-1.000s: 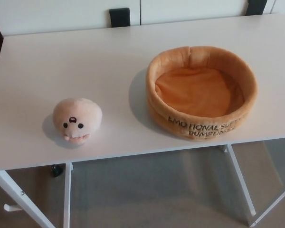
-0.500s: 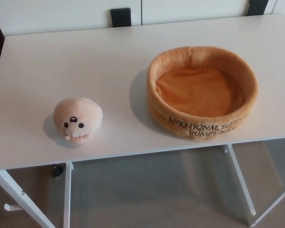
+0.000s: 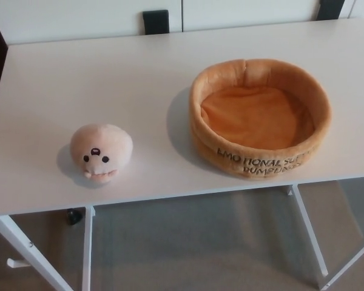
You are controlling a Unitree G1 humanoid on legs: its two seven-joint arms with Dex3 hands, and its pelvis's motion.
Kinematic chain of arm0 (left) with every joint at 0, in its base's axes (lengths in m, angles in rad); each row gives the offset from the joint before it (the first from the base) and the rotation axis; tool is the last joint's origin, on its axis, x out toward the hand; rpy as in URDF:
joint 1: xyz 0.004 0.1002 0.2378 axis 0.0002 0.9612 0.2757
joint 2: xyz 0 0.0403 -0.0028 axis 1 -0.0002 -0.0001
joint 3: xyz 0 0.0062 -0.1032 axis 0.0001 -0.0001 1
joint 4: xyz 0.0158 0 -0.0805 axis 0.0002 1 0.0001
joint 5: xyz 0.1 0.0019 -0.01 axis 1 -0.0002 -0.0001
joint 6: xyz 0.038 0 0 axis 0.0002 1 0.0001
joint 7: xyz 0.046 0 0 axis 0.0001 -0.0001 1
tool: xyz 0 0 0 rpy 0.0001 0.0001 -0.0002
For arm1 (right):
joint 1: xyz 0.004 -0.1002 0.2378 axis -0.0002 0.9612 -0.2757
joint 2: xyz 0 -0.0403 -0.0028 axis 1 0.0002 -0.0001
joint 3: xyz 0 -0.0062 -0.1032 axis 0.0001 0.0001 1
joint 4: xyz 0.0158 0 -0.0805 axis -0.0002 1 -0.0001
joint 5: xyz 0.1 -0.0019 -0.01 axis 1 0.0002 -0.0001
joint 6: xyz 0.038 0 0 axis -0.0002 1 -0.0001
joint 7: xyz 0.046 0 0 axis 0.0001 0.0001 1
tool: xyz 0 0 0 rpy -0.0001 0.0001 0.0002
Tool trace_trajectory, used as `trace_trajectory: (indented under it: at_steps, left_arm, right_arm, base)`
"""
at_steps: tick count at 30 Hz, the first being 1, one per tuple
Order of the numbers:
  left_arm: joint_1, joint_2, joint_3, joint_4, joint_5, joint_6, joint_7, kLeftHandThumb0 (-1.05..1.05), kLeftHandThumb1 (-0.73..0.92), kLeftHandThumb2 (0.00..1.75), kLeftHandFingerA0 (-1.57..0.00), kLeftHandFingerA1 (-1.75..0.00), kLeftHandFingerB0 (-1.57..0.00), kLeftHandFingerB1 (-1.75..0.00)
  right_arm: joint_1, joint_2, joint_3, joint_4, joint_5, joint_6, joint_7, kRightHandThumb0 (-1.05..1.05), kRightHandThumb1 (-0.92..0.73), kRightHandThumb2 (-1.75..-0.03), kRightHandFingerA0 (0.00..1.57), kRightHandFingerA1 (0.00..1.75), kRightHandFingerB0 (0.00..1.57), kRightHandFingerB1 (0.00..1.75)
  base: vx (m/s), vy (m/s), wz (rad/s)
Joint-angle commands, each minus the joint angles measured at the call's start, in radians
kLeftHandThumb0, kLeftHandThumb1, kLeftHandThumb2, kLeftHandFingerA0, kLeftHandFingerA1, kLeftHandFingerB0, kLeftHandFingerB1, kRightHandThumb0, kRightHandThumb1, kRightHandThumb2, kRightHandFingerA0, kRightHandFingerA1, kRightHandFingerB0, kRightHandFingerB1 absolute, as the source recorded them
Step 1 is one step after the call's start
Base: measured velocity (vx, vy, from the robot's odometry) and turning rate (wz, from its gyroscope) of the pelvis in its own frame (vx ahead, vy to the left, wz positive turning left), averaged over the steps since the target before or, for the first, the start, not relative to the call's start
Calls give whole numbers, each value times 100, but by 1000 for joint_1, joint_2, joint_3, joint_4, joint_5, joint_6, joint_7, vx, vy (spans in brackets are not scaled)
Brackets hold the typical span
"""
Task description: The robot walks towards a table in front, picks a dumpling toy with left hand and puts it in an orange round plate
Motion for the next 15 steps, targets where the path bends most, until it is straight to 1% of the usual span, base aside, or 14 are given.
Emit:
trace_trajectory:
  at_steps: [1,2,4,5,7,9,10,11,12,15]
  left_arm:
    - [-362,464,194,-586,-415,359,-196,-15,20,78,-11,-54,-9,-50]
    - [-430,472,148,-568,-387,379,-200,-16,21,79,-10,-53,-8,-50]
    - [-450,473,138,-567,-382,391,-204,-16,21,79,-10,-53,-8,-50]
    - [-489,480,107,-558,-352,411,-209,-27,38,51,-18,-32,-21,-29]
    - [-538,489,69,-549,-315,440,-215,-27,38,51,-18,-32,-21,-29]
    - [-580,473,33,-531,-305,436,-228,-25,37,51,-16,-32,-20,-29]
    - [-592,466,16,-526,-293,429,-231,-29,37,51,-16,-30,-20,-28]
    - [-601,461,6,-525,-284,429,-233,-29,37,51,-16,-30,-20,-28]
    - [-619,453,-29,-527,-265,433,-245,-20,24,79,0,-49,0,-47]
    - [-642,450,-89,-548,-223,467,-265,-22,25,80,-1,-50,0,-47]
  right_arm:
    - [5,-24,1,-8,-2,-19,-16,-44,-59,-58,89,71,55,38]
    - [4,-22,1,-6,-2,-16,-19,-47,-46,-86,82,77,47,54]
    - [3,-21,1,-6,-3,-15,-21,-47,-46,-86,82,77,47,54]
    - [2,-21,2,-6,-3,-11,-20,-43,-58,-58,88,69,56,38]
    - [0,-21,2,-6,-3,-6,-19,-43,-58,-58,88,69,56,38]
    - [-1,-21,3,-5,-4,-5,-21,-44,-58,-58,89,69,56,38]
    - [-1,-22,5,-5,-6,-7,-19,-44,-59,-58,88,70,55,38]
    - [0,-23,6,-5,-6,-9,-18,-44,-59,-58,88,70,55,38]
    - [0,-23,9,-5,-9,-10,-19,-42,-59,-58,90,67,56,38]
    - [0,-22,11,-5,-10,-11,-21,-43,-58,-58,88,68,56,38]
  base:
    - [0,0,0]
    - [0,0,0]
    - [0,0,0]
    - [0,0,0]
    - [0,0,0]
    - [0,0,0]
    - [0,0,0]
    - [0,0,0]
    - [0,0,0]
    - [0,0,0]
